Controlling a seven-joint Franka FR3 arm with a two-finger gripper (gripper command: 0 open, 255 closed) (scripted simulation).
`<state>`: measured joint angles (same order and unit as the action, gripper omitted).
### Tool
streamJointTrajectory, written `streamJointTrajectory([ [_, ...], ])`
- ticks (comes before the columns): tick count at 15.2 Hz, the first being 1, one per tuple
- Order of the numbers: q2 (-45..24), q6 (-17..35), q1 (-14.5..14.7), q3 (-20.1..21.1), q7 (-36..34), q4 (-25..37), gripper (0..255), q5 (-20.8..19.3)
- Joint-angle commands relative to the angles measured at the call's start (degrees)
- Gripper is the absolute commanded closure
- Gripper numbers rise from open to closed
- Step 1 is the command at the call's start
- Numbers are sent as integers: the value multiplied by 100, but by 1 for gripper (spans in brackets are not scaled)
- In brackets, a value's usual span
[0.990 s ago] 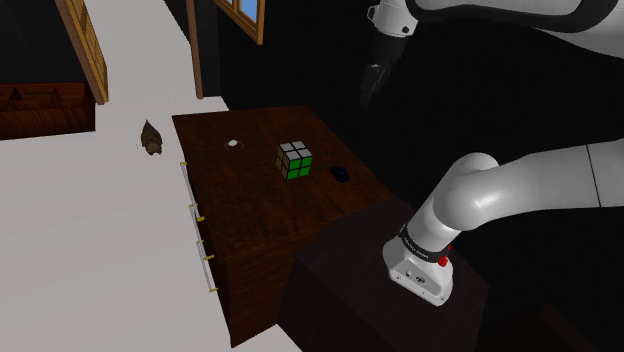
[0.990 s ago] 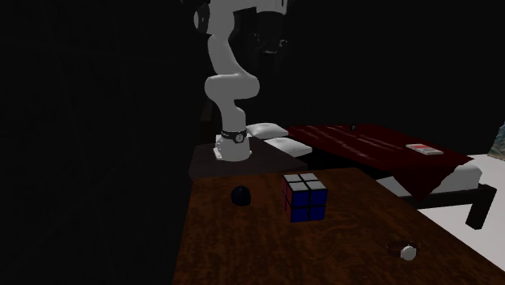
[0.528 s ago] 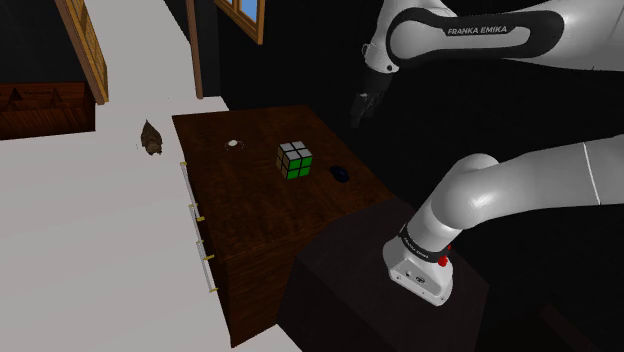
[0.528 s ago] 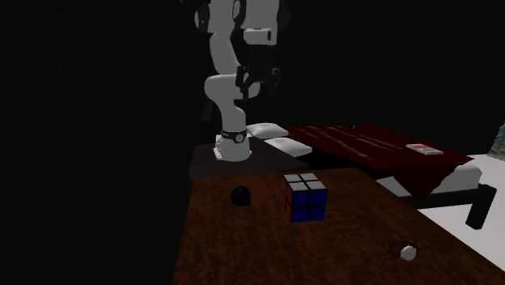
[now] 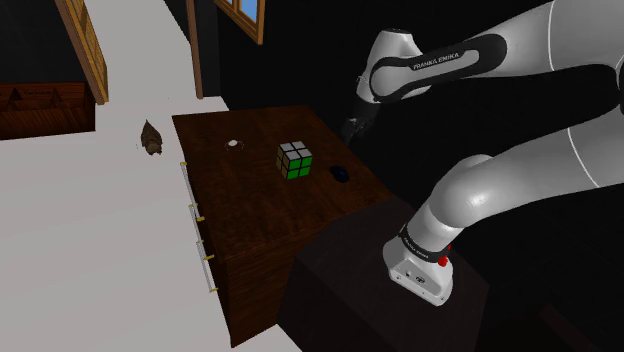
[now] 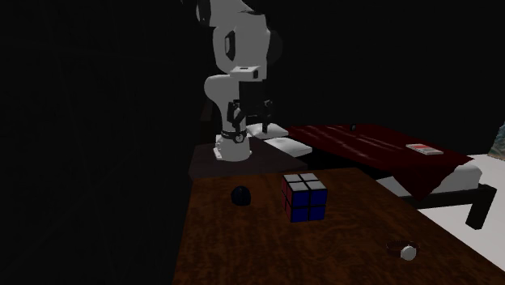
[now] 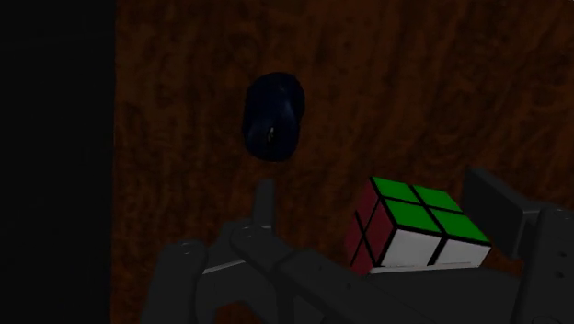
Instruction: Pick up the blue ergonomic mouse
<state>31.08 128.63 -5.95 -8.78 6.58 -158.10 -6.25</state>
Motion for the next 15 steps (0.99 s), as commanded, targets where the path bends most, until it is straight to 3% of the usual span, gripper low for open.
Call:
streamJointTrajectory([
  [1, -357, 528, -71, -146, 31, -120, 0, 7],
  [7, -1761, 2139, -53, -582, 255, -262, 0, 372],
  [9, -2310, 2658, 51, -748, 496, -226, 0, 734],
  [11, -2892, 3137, 202, -885, 940, -139, 0, 1379],
  [15, -3415, 3534, 261, -803, 1517, -60, 0, 2166],
])
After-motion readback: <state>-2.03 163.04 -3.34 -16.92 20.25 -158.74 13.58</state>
